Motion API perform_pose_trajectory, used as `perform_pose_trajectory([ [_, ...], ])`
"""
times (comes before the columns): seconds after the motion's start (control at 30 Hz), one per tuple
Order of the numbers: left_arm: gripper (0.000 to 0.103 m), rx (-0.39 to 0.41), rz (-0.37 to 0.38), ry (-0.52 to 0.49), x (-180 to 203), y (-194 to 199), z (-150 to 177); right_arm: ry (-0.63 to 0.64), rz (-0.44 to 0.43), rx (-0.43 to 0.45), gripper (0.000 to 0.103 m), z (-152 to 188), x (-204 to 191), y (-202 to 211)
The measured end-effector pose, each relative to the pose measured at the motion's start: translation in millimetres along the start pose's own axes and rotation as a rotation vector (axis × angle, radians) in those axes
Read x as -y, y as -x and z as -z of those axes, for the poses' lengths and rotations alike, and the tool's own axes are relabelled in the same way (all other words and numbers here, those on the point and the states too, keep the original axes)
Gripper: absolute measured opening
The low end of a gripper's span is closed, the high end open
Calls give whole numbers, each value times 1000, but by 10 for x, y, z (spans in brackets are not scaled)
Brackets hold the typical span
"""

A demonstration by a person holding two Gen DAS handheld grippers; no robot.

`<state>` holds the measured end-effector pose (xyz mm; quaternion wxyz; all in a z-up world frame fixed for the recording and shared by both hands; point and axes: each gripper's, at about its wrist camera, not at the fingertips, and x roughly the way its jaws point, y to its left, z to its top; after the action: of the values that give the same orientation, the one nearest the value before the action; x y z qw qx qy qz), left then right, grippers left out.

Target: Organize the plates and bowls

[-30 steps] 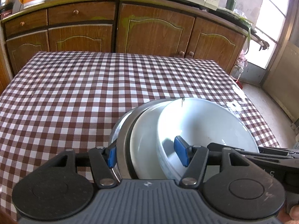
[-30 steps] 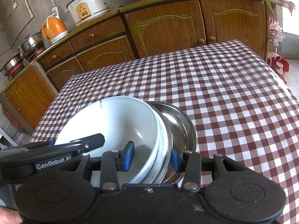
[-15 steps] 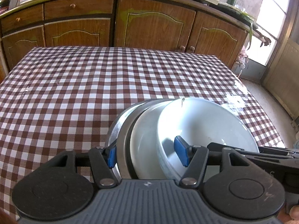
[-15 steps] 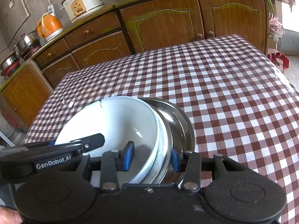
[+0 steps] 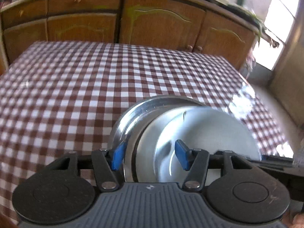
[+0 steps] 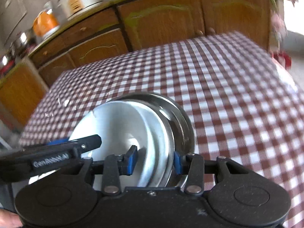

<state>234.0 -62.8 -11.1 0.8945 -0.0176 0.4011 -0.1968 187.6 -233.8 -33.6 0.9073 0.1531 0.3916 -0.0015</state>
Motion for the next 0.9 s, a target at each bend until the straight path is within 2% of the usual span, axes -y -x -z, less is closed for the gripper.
perform_pose_trajectory([
  [0.1, 52, 10, -20, -55, 69, 0, -4, 34, 22, -4, 44, 14, -12, -19],
  [0.2, 49, 14, -12, -50, 46, 16, -7, 20, 14, -10, 45, 17, 38, -27],
  [0.27, 48, 24, -17, -66, 49, 50, -4, 62, 45, 8, 45, 18, 4, 7],
  [0.4, 50, 41, -31, -86, 50, 132, -19, 105, 62, 61, 46, 23, -25, 179],
  [0.53, 52, 47, -35, -74, -11, 219, -10, 100, 63, 69, 47, 2, 4, 280],
  [0.63, 60, 67, -55, -80, -30, 327, 9, 90, 54, 71, 58, 32, 31, 382],
  [0.7, 72, 76, -67, -71, -56, 395, 14, 101, 64, 83, 64, 51, 9, 445],
  [0.77, 78, 86, -78, -69, -79, 470, 27, 122, 67, 98, 72, 60, -34, 518],
  [0.9, 86, 93, -101, -63, -136, 596, 69, 135, 62, 115, 76, 84, -50, 660],
])
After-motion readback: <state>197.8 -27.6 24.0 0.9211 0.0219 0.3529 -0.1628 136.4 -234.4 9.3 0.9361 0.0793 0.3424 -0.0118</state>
